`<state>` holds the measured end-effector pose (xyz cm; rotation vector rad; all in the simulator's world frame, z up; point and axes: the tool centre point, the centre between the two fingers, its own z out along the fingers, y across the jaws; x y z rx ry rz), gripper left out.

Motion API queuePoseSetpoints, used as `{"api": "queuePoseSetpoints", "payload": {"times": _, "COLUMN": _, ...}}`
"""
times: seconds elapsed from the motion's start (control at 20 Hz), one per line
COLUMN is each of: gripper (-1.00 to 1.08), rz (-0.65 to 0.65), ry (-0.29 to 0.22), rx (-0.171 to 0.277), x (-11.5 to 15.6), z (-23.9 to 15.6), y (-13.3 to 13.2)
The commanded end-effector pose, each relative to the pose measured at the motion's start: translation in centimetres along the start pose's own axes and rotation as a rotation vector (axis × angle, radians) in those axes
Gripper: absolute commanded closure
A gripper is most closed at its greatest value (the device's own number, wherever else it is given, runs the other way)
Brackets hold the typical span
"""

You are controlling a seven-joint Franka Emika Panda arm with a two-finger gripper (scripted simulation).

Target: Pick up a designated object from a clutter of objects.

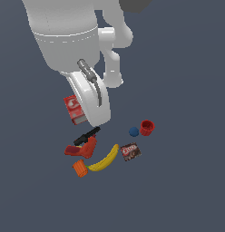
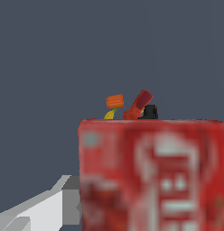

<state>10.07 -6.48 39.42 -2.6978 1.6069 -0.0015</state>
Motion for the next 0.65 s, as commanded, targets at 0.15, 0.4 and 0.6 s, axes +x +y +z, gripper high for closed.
{"api": "queuePoseSetpoints", "payload": {"times": 0.15, "gripper": 1.08, "rz": -0.001, "ry": 0.0, "rx": -0.002, "x": 1.6, "z": -2.6, "y": 0.8}}
{"api": "queuePoseSetpoints", "payload": {"times": 0.4, "gripper": 1.08, "rz": -0.001, "ry": 0.0, "rx": -0.002, "x": 2.3, "z": -3.7, "y": 1.1}}
{"api": "queuePoseSetpoints", "payload": {"times": 0.6, "gripper": 1.08, "rz": -0.001, "ry": 0.0, "rx": -0.002, "x": 2.5, "z": -4.0, "y": 1.1}}
